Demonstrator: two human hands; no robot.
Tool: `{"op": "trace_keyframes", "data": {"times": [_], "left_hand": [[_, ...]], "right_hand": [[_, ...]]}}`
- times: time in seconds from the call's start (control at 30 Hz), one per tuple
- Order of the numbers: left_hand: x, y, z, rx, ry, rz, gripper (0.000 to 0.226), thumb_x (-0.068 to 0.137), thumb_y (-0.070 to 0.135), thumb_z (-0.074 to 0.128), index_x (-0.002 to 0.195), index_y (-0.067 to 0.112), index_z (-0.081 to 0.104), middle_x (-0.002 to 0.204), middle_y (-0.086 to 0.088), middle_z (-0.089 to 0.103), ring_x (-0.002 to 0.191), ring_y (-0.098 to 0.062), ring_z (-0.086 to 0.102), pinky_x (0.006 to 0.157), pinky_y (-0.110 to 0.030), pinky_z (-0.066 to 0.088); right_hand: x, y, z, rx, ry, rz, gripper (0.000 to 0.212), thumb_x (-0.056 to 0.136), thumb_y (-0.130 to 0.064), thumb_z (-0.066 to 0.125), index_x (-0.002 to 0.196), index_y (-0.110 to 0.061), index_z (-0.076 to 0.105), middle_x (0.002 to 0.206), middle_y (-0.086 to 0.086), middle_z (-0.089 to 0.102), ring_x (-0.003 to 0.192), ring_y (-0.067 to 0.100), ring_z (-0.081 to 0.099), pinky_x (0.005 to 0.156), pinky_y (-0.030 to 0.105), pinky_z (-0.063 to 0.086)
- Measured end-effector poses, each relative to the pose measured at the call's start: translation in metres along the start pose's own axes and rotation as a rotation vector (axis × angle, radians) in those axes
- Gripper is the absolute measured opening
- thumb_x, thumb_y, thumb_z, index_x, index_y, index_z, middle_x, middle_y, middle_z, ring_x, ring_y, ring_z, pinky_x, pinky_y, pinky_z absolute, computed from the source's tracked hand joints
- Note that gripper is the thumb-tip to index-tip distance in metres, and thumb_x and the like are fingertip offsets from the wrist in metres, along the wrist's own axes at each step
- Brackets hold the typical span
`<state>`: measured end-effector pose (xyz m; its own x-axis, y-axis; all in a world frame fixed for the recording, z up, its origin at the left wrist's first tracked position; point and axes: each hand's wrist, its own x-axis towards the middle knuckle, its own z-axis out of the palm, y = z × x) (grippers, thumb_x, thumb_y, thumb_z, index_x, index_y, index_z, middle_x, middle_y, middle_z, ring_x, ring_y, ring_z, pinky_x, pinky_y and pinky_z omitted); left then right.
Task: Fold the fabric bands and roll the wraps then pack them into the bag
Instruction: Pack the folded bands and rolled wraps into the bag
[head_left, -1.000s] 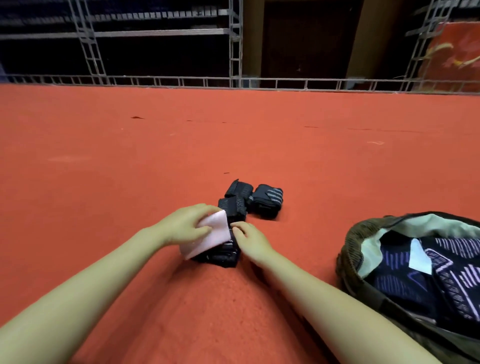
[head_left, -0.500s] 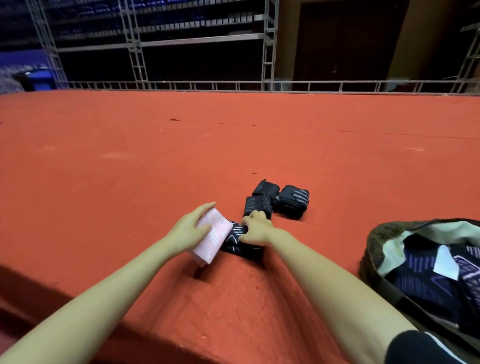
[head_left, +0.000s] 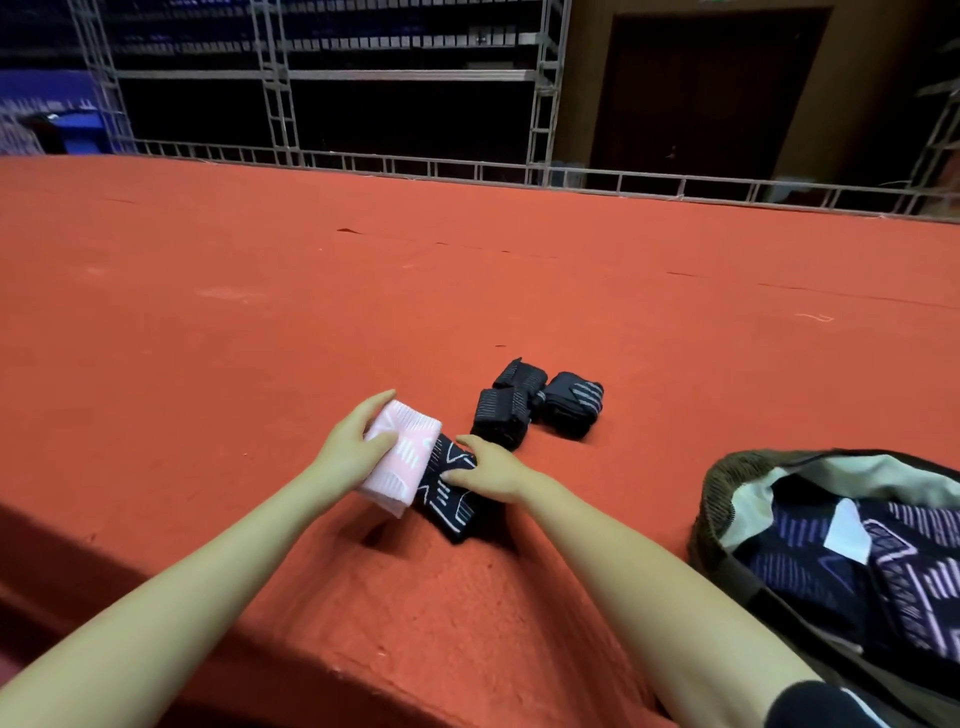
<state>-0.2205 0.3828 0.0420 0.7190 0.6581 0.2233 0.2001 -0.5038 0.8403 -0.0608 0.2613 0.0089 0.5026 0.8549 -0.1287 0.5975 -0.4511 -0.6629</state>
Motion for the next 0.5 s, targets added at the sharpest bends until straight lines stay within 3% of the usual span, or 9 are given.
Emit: {"op": "trace_keyframes", "data": {"times": [0.07,0.13,0.23,0.3,0.4,0.5], "left_hand": [[-0.005,0.002,0.001,-0.085,0.043,-0.049,0.053,0.088,-0.002,0.052,0.137,0.019,0.044,0.138,-0.001,0.048,0.124,-0.018,0.047,0.104,-0.029,0.035],[-0.009,0.007,0.002,-0.151,0.063,-0.074,0.053,0.088,-0.003,0.052,0.136,0.019,0.045,0.137,-0.002,0.049,0.124,-0.021,0.048,0.105,-0.032,0.036],[-0.017,0.032,0.006,-0.204,0.061,-0.070,0.053,0.089,-0.002,0.051,0.137,0.018,0.044,0.136,-0.004,0.050,0.121,-0.021,0.050,0.103,-0.033,0.038],[-0.025,0.055,0.013,-0.261,0.056,-0.048,0.052,0.089,-0.001,0.050,0.137,0.019,0.044,0.135,-0.003,0.050,0.119,-0.020,0.051,0.100,-0.033,0.041],[-0.040,0.092,0.031,-0.358,0.044,-0.014,0.051,0.090,0.002,0.048,0.136,0.025,0.043,0.129,-0.001,0.053,0.109,-0.018,0.056,0.085,-0.027,0.047],[-0.057,0.131,0.056,-0.441,0.006,0.005,0.051,0.091,0.003,0.048,0.136,0.026,0.044,0.121,-0.004,0.056,0.096,-0.017,0.058,0.076,-0.025,0.048]], "right_hand": [[-0.006,-0.001,0.000,0.025,0.024,-0.011,0.061,0.085,-0.026,0.067,0.139,-0.015,0.040,0.134,0.004,0.054,0.121,0.020,0.052,0.102,0.026,0.038],[-0.015,-0.005,-0.006,0.157,0.153,-0.017,0.056,0.084,-0.021,0.066,0.136,-0.016,0.044,0.129,0.002,0.057,0.119,0.019,0.054,0.103,0.029,0.039],[-0.042,-0.013,-0.035,0.412,0.383,-0.039,0.056,0.088,-0.013,0.060,0.140,-0.017,0.041,0.124,-0.007,0.052,0.114,0.008,0.050,0.096,0.018,0.036],[-0.069,-0.018,-0.062,0.481,0.502,-0.074,0.059,0.089,-0.009,0.057,0.144,-0.016,0.035,0.134,-0.005,0.047,0.115,0.005,0.044,0.095,0.014,0.031],[-0.118,-0.019,-0.098,0.571,0.669,-0.124,0.057,0.089,-0.003,0.055,0.143,-0.013,0.038,0.138,0.003,0.049,0.114,0.009,0.048,0.101,0.022,0.036],[-0.174,-0.011,-0.128,0.657,0.750,-0.183,0.053,0.090,-0.001,0.054,0.140,-0.013,0.041,0.132,0.006,0.053,0.111,0.013,0.054,0.096,0.024,0.044]]}}
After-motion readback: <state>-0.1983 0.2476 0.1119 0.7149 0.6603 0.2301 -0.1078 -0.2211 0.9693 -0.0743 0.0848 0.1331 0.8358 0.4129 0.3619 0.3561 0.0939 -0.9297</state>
